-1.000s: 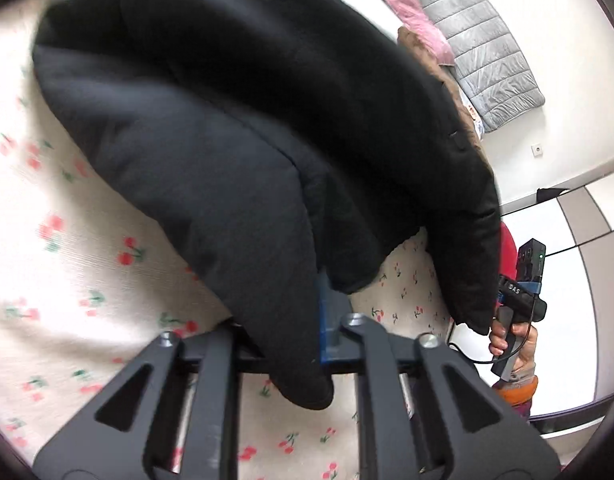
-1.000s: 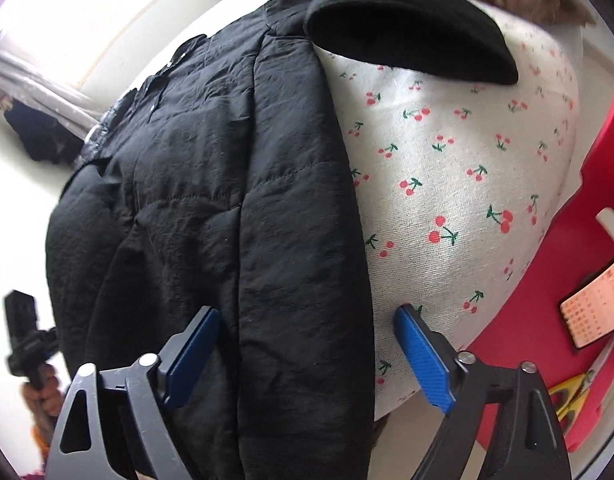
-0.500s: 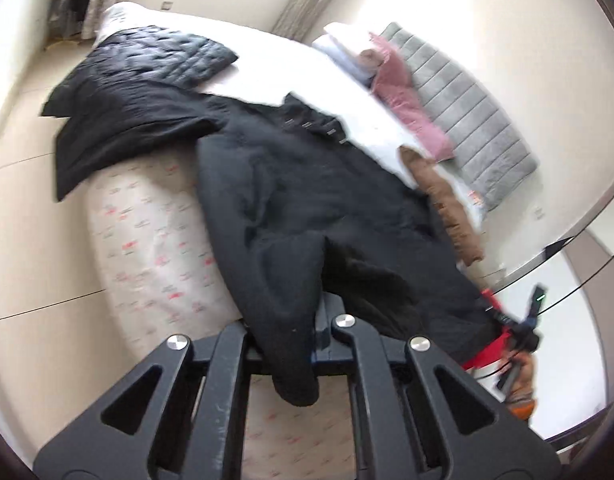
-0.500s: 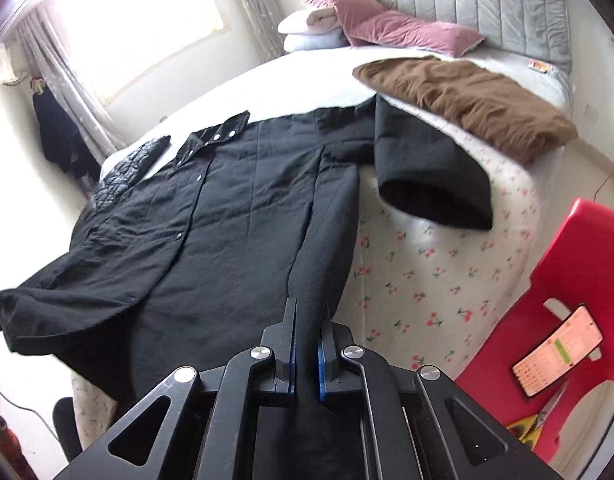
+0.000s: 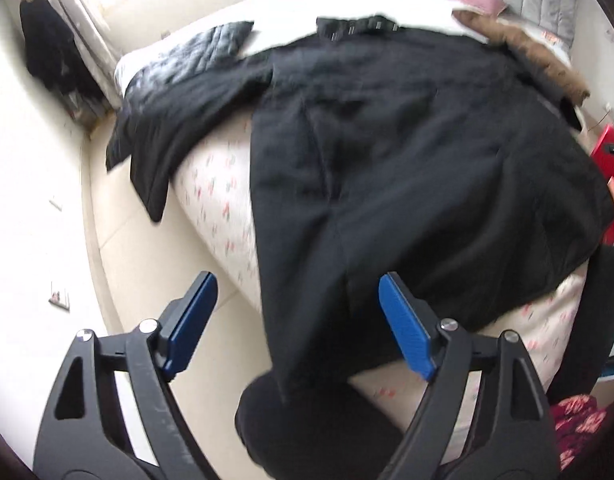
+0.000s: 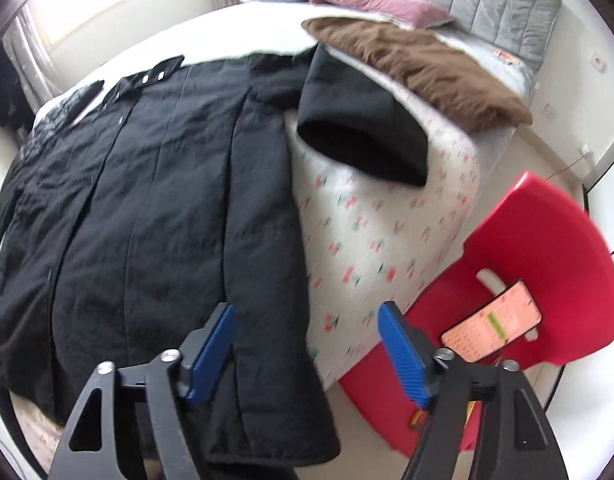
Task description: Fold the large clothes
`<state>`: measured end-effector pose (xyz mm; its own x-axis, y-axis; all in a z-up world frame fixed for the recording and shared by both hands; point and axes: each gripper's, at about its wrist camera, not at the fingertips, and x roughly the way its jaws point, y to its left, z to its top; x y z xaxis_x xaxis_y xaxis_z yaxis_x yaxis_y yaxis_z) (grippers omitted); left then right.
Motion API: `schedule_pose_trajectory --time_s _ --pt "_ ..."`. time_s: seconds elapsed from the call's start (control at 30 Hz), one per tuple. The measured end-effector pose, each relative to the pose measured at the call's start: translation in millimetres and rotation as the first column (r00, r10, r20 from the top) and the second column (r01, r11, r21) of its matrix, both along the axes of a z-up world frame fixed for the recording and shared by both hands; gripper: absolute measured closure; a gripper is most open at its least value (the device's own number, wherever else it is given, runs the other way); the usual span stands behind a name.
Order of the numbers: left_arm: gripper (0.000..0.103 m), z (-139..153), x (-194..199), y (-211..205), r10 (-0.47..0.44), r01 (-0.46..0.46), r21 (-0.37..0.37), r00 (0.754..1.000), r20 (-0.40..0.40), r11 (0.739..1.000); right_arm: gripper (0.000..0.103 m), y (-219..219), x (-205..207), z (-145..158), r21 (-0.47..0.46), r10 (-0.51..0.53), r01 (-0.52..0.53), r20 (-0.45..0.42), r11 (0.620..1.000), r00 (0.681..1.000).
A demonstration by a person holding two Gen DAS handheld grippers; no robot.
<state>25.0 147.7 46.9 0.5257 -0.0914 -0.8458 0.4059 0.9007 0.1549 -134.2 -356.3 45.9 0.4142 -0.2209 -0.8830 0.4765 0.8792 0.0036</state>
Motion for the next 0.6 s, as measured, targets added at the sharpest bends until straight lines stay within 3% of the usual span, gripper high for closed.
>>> schedule_pose_trajectory --time_s 0.17,0.37,0.53,0.6 --pt "0.019 18 8 -26 -0.04 0.043 -0.106 0.999 0.022 0.993 0.026 -28 27 6 -0.08 -0.054 0.057 0.037 0.995 0.998" --pt "0.019 10 46 -69 -0.054 0.045 -0.204 0.998 -0.038 0.978 0.025 -26 86 -22 -0.183 0.054 -0.057 -0.025 0.981 0.998" --pt "0.019 0 69 -102 -0.064 0.051 -0.213 0.996 -0.058 0.976 0.025 -24 133 -53 -0.343 0.111 -0.14 -0.105 0.929 0.988" --pt "0.019 -3 77 -111 -0.068 0.056 -0.206 0.996 -0.054 0.977 0.031 -26 145 -59 -0.408 0.117 -0.157 -0.122 0.899 0.986"
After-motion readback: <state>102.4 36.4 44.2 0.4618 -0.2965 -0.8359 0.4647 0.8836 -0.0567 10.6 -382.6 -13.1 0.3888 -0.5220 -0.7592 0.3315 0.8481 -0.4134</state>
